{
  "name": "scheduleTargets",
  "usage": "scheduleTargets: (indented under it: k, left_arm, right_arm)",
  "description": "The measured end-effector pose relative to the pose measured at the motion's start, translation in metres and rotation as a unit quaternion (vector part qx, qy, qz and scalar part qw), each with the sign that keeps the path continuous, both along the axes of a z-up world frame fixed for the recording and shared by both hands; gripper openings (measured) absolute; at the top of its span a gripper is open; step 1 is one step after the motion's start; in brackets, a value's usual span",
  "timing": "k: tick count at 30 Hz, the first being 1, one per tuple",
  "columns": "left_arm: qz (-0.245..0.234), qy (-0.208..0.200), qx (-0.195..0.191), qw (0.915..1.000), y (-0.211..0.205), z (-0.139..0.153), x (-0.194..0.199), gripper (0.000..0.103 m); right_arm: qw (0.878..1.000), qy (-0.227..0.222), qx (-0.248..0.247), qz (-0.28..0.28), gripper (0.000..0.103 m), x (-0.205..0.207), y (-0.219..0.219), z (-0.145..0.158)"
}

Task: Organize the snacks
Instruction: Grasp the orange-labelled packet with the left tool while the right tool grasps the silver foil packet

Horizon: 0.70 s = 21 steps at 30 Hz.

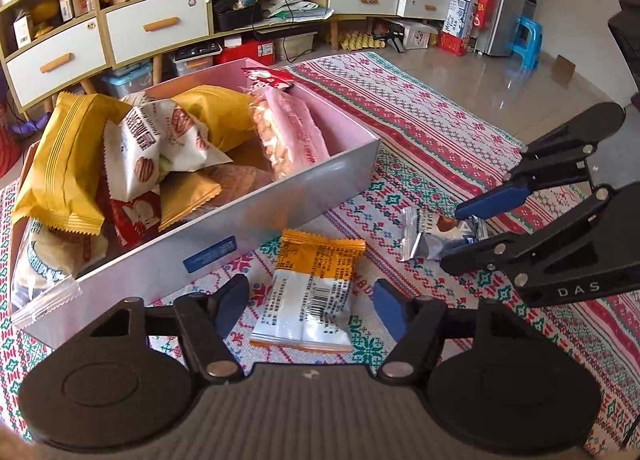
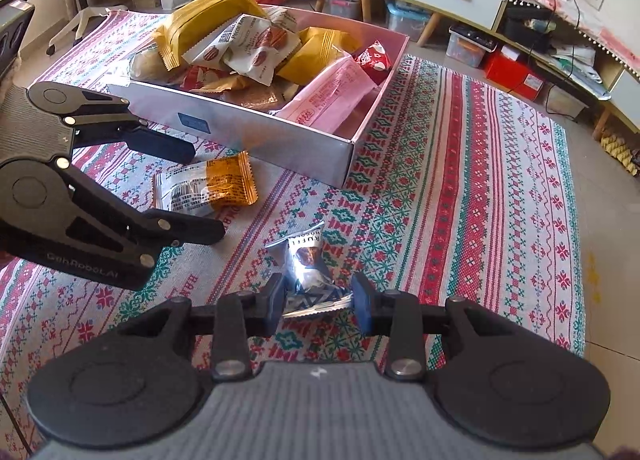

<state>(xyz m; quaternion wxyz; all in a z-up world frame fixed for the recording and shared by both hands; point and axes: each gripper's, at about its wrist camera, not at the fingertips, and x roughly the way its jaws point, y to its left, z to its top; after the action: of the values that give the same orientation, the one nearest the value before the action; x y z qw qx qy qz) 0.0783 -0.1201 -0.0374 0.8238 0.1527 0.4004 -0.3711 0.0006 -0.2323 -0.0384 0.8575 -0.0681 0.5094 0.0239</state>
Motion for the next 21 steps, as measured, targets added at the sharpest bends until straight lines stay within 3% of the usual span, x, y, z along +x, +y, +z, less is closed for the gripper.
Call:
scheduleTargets:
  k: [9, 21]
  left_arm:
    - [0.007, 0.001, 0.007, 0.9999, -0.002, 0.001, -0.010, 0.052]
    - [0.037, 0.027, -0.005, 0.9989, 0.005, 0.006, -0.014, 0.044]
  right_arm:
    - [1.000, -0.001, -0.001, -0.003, 0.033, 0.002, -0.001, 0.000]
    - [1.000, -0.004, 0.013, -0.010, 0.033, 0.002, -0.002, 0.007]
